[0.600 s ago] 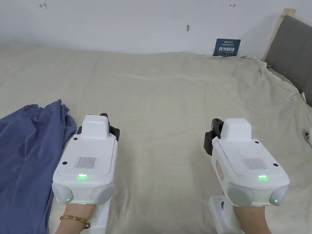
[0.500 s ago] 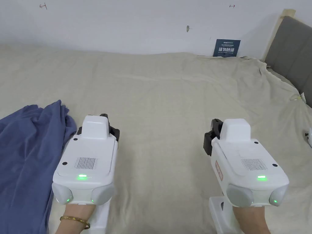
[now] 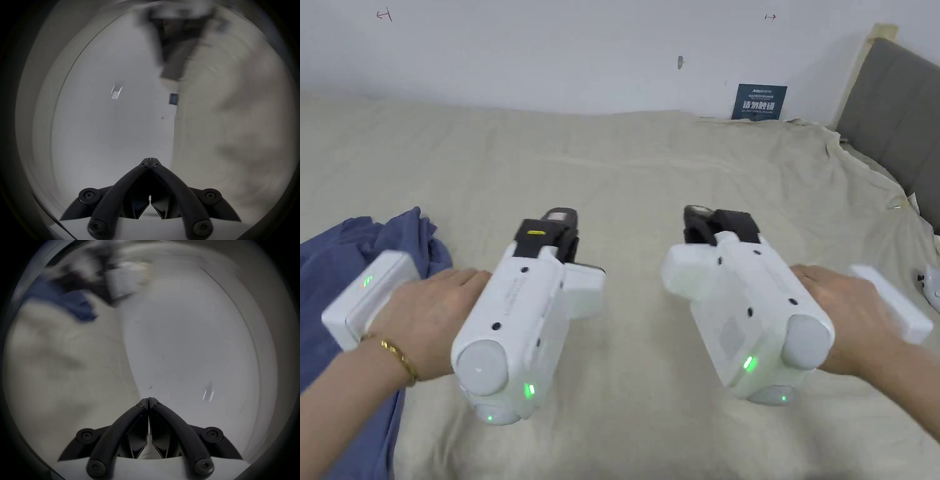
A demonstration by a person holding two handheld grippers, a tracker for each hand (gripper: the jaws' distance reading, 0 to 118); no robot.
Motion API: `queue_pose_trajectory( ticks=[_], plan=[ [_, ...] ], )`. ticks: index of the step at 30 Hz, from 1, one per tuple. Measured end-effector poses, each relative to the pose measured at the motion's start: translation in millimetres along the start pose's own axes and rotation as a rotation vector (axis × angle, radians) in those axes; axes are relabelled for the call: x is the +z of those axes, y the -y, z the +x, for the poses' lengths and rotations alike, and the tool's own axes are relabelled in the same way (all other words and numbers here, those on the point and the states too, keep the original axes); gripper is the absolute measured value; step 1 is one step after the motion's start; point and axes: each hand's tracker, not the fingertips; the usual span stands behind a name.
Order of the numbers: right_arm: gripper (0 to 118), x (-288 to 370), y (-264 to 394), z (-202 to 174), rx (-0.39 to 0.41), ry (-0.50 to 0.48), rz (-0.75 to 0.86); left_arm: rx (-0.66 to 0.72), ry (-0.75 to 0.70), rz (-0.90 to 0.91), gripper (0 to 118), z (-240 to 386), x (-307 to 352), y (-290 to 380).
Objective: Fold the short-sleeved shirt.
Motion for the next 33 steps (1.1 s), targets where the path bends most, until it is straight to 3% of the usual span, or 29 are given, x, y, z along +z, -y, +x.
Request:
queue_pose_trajectory(
  ticks=[2,3,5,7,8,9,12,14,16,19,20,22,26,33],
  plan=[
    [0,2,-1,-9,0.267,-0.012,0.096,-0.229,0.024,0.091,0,5,1,2],
    [0,4,0,-14,0.345,-0.007,0.124,-0.281,0.033,0.131,0,6,1,4],
    [0,8,1,-19,0.434,-0.033,0.182,-0.343,0.059,0.171,0,10,4,7],
    [0,10,0,-20,0.451,-0.04,0.193,-0.389,0.059,0.205,0,11,8,11],
    [0,10,1,-16,0.413,-0.043,0.178,-0.356,0.059,0.189,0,8,8,12],
    [0,9,-1,-12,0.325,-0.059,0.153,-0.292,0.074,0.18,0,5,8,15],
    [0,0,-4,15,-0.018,-0.102,0.036,0.28,0.112,-0.021,0,-33,-3,15],
    [0,-8,-1,39,-0.36,-0.13,-0.051,0.644,0.057,-0.125,0,-62,-13,27],
    [0,-14,6,60,-0.73,-0.077,-0.116,0.982,-0.042,-0.23,0,-82,-21,43],
    [0,-15,25,75,-1.201,-0.022,-0.163,1.489,-0.144,-0.284,0,-100,-19,67],
    [0,-14,31,74,-1.328,-0.002,-0.166,1.595,-0.189,-0.295,0,-97,-15,71],
    [0,-9,41,68,-1.505,0.041,-0.182,1.699,-0.251,-0.321,0,-90,-11,73],
    [0,3,46,39,-1.631,0.112,-0.222,1.709,-0.264,-0.353,0,-66,-1,62],
    [0,15,40,6,-1.609,0.089,-0.271,1.683,-0.134,-0.383,0,-23,3,43]
  ],
)
